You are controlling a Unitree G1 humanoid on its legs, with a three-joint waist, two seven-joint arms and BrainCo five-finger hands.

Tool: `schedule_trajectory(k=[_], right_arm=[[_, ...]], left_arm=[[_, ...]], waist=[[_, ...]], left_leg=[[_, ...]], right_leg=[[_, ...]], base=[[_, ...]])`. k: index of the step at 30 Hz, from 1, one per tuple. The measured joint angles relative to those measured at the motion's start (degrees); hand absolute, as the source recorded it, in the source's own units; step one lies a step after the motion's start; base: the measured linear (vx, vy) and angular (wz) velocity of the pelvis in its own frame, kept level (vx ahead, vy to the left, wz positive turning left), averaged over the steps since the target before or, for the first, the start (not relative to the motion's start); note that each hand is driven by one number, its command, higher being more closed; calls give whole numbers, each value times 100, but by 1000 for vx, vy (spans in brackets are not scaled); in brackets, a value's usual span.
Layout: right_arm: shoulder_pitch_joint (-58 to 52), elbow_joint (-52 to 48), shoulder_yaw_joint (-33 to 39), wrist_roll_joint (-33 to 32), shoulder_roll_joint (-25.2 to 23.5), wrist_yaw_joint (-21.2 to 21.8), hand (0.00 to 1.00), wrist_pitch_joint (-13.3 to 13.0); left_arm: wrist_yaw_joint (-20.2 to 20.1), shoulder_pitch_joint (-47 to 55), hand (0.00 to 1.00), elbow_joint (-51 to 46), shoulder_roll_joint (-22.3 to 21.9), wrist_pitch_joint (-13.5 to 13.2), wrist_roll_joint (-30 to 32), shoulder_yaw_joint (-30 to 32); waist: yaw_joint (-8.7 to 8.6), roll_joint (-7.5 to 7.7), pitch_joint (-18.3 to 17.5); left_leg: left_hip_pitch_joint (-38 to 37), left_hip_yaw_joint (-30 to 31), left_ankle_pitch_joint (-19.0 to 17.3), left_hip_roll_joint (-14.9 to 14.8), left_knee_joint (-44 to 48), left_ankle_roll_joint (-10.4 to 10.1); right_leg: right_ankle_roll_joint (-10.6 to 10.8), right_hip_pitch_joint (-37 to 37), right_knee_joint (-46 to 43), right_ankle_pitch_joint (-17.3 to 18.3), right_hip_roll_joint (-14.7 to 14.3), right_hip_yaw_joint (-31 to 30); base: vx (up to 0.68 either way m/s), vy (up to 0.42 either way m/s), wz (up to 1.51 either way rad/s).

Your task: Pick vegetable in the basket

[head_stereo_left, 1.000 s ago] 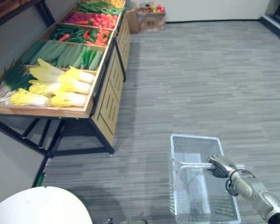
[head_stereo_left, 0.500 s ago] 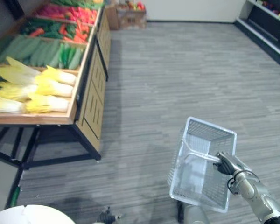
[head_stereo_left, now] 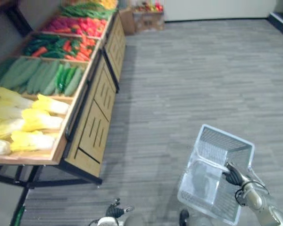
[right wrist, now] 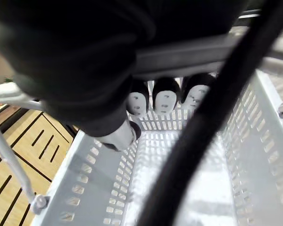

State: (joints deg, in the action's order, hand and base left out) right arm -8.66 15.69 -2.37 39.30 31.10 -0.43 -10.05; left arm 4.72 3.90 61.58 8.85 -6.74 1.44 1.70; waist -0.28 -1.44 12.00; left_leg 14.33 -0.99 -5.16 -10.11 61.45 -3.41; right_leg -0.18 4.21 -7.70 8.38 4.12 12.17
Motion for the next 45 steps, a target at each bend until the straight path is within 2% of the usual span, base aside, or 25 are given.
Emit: schedule_trajectory(k=[1,4,5,6,7,8,10,13,14,15,16,18,20,22,24,26,28,29,31,32,33,35,39,42,45], right_arm=[[3,-16,32,-2,54,-1,100,1],[24,-27,46,-9,174,-5,100,-8],[26,-25,46,-9,189,-7,100,-27],[19,-25,46,-10,202,-17,100,-37],[19,-25,31,-12,243,-27,100,-41],[81,19,-48,-9,176,-26,100,-32],[142,24,-246,5,192,-27,100,-33],[375,55,-517,46,184,35,100,-70],[406,62,-577,72,98,37,100,-81],[430,61,-686,122,44,42,100,-114],[437,57,-766,136,32,41,100,-173],[449,46,-850,135,-90,33,100,-242],[437,2,-824,135,-124,5,100,-230],[363,-91,-683,140,-125,-34,100,-158],[316,-130,-572,141,-118,-29,100,-64],[237,-143,-491,135,-118,-22,100,-66],[246,-126,-477,133,-208,-22,100,-75],[197,-91,-486,132,-281,-12,100,-102],[180,23,-506,130,-352,5,100,-174],[182,122,-474,130,-352,18,100,-192],[177,148,-355,131,-284,8,100,-145],[150,191,-271,132,-272,6,100,42],[17,259,-263,126,-256,16,100,103],[-239,332,-224,-12,-296,19,100,120],[-261,350,-161,-129,-309,7,100,122]], left_arm=[[-5,47,0,-1,-28,8,-18,16],[-37,275,0,-32,-118,-3,2,89],[-39,421,0,-3,-158,-2,7,97],[-39,506,0,-2,-178,1,60,98],[-42,668,0,2,-210,4,207,99],[-49,723,0,55,-186,45,231,121],[-28,706,0,117,-217,62,350,308],[-51,711,0,167,-180,91,408,439],[-51,751,0,180,-136,116,434,404],[-48,772,0,165,-70,126,433,241],[-36,758,0,164,-13,144,431,151],[-30,697,0,132,120,197,429,-64],[-9,538,0,51,214,196,425,-193],[-11,303,0,-67,236,187,384,-264],[-14,110,0,-105,210,177,385,-411],[-14,35,0,-105,155,158,386,-473],[-12,65,0,-79,156,135,385,-471],[2,97,0,-53,220,97,386,-469],[7,247,0,-45,309,94,386,-415],[12,321,0,65,301,108,385,-315],[-1,381,0,161,110,109,359,-229],[17,477,0,226,12,108,311,-93],[129,489,0,227,-38,118,94,123],[149,486,0,185,-93,187,86,321],[158,553,0,109,-116,185,87,319]], waist=[[7,-17,6],[218,-17,9],[205,-66,-18],[200,-122,-49],[209,-301,-110],[248,-330,-127],[281,-66,-117],[432,185,-104],[430,262,-102],[423,288,-116],[408,306,-117],[340,344,-139],[161,333,-164],[131,344,-163],[101,336,-162],[65,273,-159],[152,355,-196],[198,415,-240],[243,593,-337],[232,601,-408],[262,299,-523],[231,143,-588],[197,169,-711],[197,296,-629],[207,265,-626]], left_leg=[[163,-21,-80,34,-161,4],[575,-491,-266,425,-2221,17],[492,-627,55,601,-4014,2],[413,-623,283,627,-4700,-48],[430,-622,497,554,-5453,38],[446,-723,1089,587,-5222,282],[444,-907,1000,822,-5060,455],[-75,-1124,642,1199,-5180,683],[-476,-1141,477,1344,-5331,730],[-866,-1109,308,1405,-5469,781],[-1043,-1072,229,1415,-5525,835],[-1455,-871,153,1429,-5555,912],[-1943,-361,129,1463,-5745,948],[-2082,105,127,1455,-5753,950],[-2226,586,105,1400,-5743,972],[-2359,1061,-251,1201,-5658,846],[-2282,1255,-515,1169,-5464,696],[-2137,1496,-909,1108,-5164,562],[-2079,1767,-1249,1080,-4886,383],[-2062,2077,-1511,944,-4694,232],[-2028,2305,-1549,643,-4683,104],[-1841,2832,-1284,507,-4454,-63],[-1419,3079,-674,459,-4049,-79],[-1094,1638,298,229,-3995,-251],[-1049,249,535,-14,-4325,-169]], right_leg=[[8,96,48,69,21,6],[320,453,124,279,266,19],[455,689,319,357,323,55],[488,791,433,375,288,68],[629,966,579,472,165,47],[683,1137,565,614,211,4],[632,1141,424,621,493,-99],[744,413,-1569,390,1027,-707],[806,-49,-2871,-162,1181,-955],[928,-507,-3969,-1237,1212,-1237],[975,-713,-4521,-1480,1192,-1323],[829,-1276,-5917,-1425,1305,-1160],[-54,-1700,-6621,-938,1924,-541],[-378,-1949,-6439,-703,1970,-578],[-365,-2013,-5645,-589,1688,-868],[-107,-2011,-3873,-410,1128,-1275],[97,-1972,-2343,-498,958,-1607],[462,-1838,-985,-729,868,-1662],[684,-1688,-117,-863,833,-1646],[1230,-1604,-176,-1247,702,-1650],[1079,-1626,-478,-901,433,-1334],[813,-1714,-1250,-334,436,-768],[465,-1397,-1755,158,690,260],[407,-499,-1177,191,842,1189],[405,-114,-814,186,939,1770]], base=[[269,12,6],[351,126,-5],[424,200,-1],[457,221,-3],[497,269,-5],[488,268,-2],[468,225,3],[530,275,-10],[549,249,-2],[461,184,6],[464,146,23],[367,75,53],[462,31,95],[442,-21,109],[321,-111,113],[297,-230,98],[241,-295,70],[187,-321,66],[279,-506,84],[373,-631,112],[324,-498,105],[332,-486,120],[255,-379,143],[169,-270,182],[42,-126,121]])
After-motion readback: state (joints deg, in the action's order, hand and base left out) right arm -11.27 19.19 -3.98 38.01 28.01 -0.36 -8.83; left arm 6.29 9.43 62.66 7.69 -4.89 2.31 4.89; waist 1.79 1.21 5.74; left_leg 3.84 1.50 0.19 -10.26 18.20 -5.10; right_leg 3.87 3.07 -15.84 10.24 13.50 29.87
